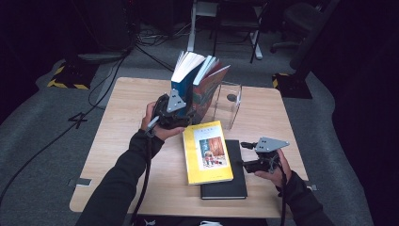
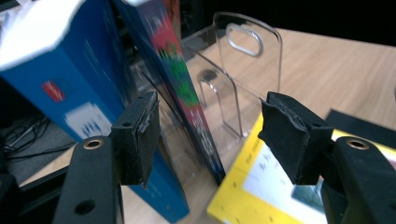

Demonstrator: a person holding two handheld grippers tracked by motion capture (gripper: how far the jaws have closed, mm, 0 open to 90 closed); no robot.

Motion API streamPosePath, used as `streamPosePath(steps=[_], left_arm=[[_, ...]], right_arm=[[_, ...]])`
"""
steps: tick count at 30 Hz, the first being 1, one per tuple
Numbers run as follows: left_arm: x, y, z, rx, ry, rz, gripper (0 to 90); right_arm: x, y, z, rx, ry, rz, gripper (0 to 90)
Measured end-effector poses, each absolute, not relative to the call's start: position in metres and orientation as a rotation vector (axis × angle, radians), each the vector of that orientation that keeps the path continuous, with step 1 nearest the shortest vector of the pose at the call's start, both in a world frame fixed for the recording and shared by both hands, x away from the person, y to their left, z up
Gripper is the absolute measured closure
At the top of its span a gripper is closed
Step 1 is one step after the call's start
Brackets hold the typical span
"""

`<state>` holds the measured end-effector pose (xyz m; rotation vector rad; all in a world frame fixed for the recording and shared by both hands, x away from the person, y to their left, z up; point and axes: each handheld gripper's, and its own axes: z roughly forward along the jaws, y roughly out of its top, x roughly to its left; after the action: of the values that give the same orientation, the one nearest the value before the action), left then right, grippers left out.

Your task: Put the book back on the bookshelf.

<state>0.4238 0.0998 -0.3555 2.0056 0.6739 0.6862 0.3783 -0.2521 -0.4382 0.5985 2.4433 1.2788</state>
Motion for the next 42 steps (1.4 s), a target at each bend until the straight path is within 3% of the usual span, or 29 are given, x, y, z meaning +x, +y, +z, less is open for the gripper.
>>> streamPosePath(steps=[24,30,34,42], left_arm=[[0.379,0.128,-0.458,2.198,0.692,0.476,35.0],[0.376,0.128,-0.478,2.264,0.691,0.397,33.8],[0.380,0.124,-0.488,2.296,0.725,0.417,32.6],[0.393,0.124,-0.491,2.216,0.783,0.410,32.5]], right_arm=[[0.373,-0.237,-0.437,0.599,2.512,1.330,31.9],[0.375,-0.226,-0.440,0.607,2.584,1.320,28.7],[0.380,-0.220,-0.446,0.622,2.627,1.282,26.9],[0.395,-0.212,-0.457,0.675,2.696,1.244,19.6]])
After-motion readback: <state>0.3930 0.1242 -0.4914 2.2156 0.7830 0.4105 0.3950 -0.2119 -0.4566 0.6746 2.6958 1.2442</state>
